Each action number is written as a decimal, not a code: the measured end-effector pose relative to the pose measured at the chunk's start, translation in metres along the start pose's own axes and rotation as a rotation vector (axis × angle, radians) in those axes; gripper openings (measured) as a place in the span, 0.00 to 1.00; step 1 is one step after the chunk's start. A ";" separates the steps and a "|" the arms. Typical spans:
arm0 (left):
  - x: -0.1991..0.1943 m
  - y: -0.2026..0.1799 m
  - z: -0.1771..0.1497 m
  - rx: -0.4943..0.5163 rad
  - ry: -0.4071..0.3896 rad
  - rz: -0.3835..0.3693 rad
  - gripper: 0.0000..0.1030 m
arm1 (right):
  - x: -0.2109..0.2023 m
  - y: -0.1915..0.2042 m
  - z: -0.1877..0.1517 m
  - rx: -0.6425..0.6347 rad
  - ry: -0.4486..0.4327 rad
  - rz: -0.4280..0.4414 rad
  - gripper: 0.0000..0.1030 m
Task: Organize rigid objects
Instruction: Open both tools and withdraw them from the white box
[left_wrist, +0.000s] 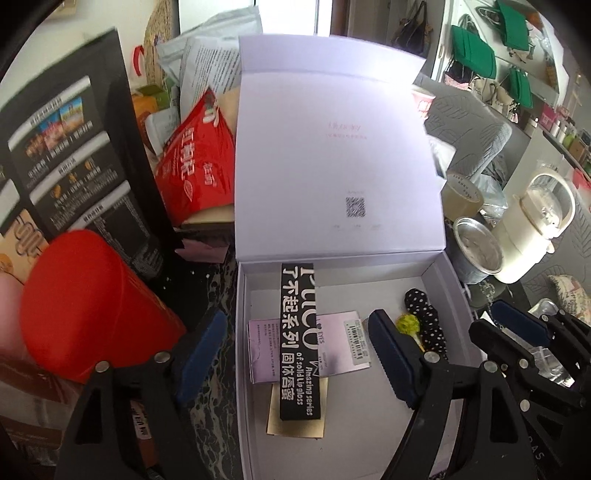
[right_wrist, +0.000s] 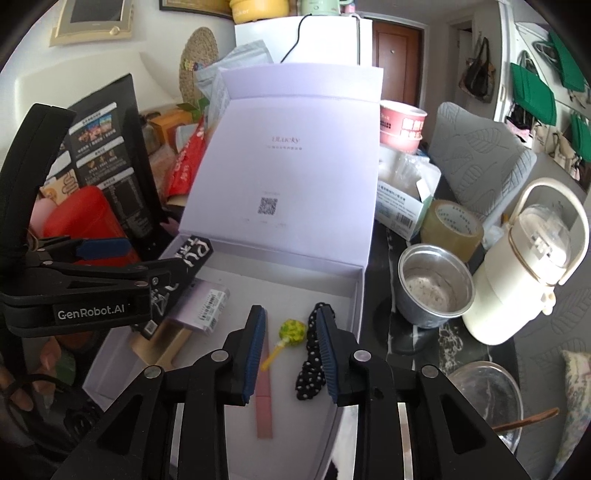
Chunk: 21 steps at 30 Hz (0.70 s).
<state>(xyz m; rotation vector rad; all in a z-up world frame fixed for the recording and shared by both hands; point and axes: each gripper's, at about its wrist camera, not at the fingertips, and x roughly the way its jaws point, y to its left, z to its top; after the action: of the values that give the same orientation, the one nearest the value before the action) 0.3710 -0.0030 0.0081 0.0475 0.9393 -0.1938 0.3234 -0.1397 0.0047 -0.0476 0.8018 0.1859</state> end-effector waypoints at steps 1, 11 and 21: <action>-0.007 -0.002 0.001 0.006 -0.012 0.006 0.78 | -0.002 0.000 0.000 0.001 -0.005 0.002 0.28; -0.059 -0.008 -0.002 0.018 -0.083 0.015 0.78 | -0.048 0.006 0.006 0.000 -0.077 0.021 0.28; -0.118 -0.015 -0.013 0.036 -0.171 0.008 0.78 | -0.105 0.019 0.004 -0.025 -0.172 0.006 0.28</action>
<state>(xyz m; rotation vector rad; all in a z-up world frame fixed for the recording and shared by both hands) 0.2905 0.0005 0.0962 0.0665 0.7655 -0.2039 0.2513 -0.1360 0.0835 -0.0520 0.6279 0.2024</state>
